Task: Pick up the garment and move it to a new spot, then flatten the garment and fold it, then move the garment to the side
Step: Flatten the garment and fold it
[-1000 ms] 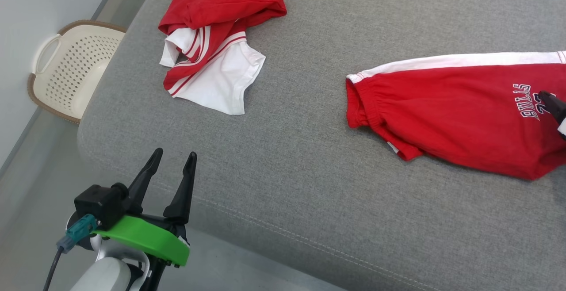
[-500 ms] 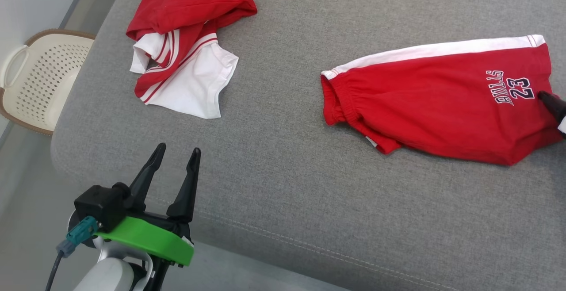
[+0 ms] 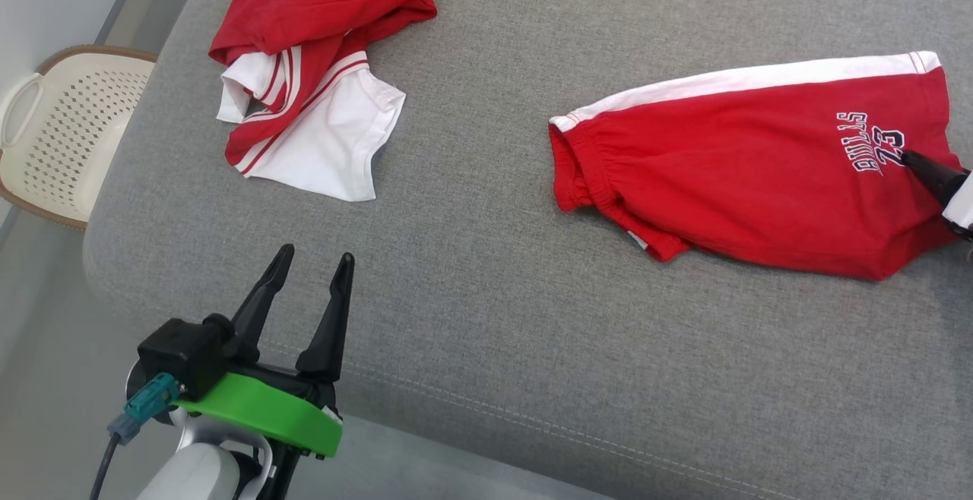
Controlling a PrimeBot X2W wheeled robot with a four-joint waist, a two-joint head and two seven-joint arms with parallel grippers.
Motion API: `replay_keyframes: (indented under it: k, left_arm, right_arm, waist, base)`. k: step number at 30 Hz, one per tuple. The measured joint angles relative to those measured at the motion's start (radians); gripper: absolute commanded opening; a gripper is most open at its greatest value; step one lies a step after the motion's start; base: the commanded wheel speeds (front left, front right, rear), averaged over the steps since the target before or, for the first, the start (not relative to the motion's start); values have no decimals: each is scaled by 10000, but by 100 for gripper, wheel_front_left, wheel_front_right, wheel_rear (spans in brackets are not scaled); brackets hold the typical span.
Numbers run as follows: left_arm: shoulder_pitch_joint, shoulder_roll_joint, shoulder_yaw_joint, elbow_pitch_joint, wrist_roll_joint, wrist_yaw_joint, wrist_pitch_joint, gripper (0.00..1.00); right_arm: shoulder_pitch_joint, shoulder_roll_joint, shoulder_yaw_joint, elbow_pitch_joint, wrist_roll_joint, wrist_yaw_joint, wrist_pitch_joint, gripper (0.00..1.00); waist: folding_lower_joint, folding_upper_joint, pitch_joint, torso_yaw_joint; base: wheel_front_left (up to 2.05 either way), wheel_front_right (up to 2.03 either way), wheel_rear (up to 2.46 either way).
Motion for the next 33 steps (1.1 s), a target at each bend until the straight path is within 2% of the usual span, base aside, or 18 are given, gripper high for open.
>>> replay_keyframes:
  k: [1, 2, 3, 4, 5, 6, 18, 33]
  left_arm:
    - [0, -12, 4, 0, 15, -2, 0, 100]
    - [0, -27, 10, 0, 36, 0, 0, 100]
    - [0, -42, 13, 0, 52, 0, 0, 100]
    - [1, -61, 17, 2, 54, 0, 0, 100]
    - [3, -81, 23, 2, 54, -2, 0, 100]
    - [5, -102, 27, 4, 54, 0, 0, 100]
    - [149, -144, 259, 21, 69, 13, 0, 100]
    - [311, -84, 380, 33, 217, 13, 0, 100]
  right_arm:
    - [-11, 4, 2, 0, 0, 36, 2, 100]
    - [-24, 8, 0, 2, 0, 36, 38, 78]
    - [-35, 8, 4, 4, 0, 36, 73, 47]
    - [-37, 10, 6, 6, 4, 48, 86, 23]
    - [-37, 17, 6, 13, 42, 90, 100, 3]
    - [-37, 31, 2, 17, 90, 123, 119, 0]
    - [6, 372, -274, 105, 621, 479, 159, 0]
    - [825, 222, -1227, 332, 1576, 840, -558, 0]
  waist:
    - [0, 0, 2, 7]
    - [0, 0, 2, 13]
    - [0, 0, -1, 18]
    - [0, 0, -4, 21]
    - [0, 0, -8, 23]
    - [0, 0, -12, 22]
    - [0, 0, -119, -258]
    - [0, 0, -340, -1288]
  base:
    - [0, 0, 0]
    - [0, 0, 0]
    - [0, 0, 0]
    - [0, 0, 0]
    - [0, 0, 0]
    - [0, 0, 0]
    - [0, 0, 0]
    - [0, 0, 0]
